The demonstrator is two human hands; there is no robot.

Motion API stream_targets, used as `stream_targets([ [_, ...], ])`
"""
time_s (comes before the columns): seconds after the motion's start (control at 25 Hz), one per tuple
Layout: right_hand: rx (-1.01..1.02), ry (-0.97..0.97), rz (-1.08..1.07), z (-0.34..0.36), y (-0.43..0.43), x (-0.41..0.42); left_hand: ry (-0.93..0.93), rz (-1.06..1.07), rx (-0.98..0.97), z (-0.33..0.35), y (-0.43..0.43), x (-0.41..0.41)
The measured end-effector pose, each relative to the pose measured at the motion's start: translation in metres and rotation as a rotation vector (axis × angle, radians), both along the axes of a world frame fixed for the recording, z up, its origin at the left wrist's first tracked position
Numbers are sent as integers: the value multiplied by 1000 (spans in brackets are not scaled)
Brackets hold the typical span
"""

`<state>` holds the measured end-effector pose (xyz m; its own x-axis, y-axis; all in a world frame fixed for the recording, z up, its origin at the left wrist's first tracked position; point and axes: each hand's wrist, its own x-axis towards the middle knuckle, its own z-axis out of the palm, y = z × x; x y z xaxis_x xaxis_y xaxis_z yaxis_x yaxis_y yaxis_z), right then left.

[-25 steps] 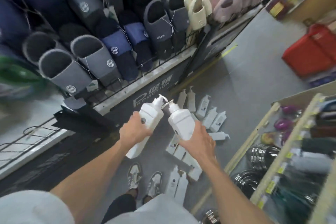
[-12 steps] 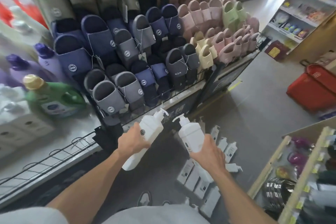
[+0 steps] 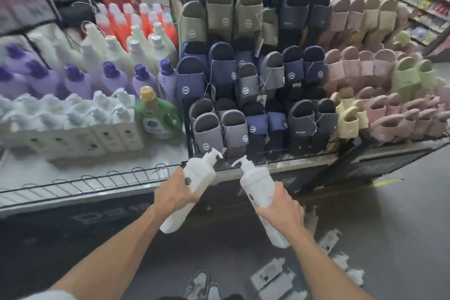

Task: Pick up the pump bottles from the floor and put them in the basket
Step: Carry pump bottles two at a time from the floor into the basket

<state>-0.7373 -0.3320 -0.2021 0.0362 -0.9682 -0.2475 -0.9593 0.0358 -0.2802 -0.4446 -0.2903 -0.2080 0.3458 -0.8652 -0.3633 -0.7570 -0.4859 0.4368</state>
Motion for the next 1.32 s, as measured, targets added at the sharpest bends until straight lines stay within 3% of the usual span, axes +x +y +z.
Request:
stream_targets([
  [0.52, -26, -39, 629, 11, 1, 184, -73, 620, 65, 7, 174, 104],
  [0.76, -17, -114, 814, 21, 62, 309, -75, 830, 65, 9, 270, 181],
  [1.32, 0, -91, 1235, 8, 250, 583, -82, 1239, 107, 10, 501, 334],
])
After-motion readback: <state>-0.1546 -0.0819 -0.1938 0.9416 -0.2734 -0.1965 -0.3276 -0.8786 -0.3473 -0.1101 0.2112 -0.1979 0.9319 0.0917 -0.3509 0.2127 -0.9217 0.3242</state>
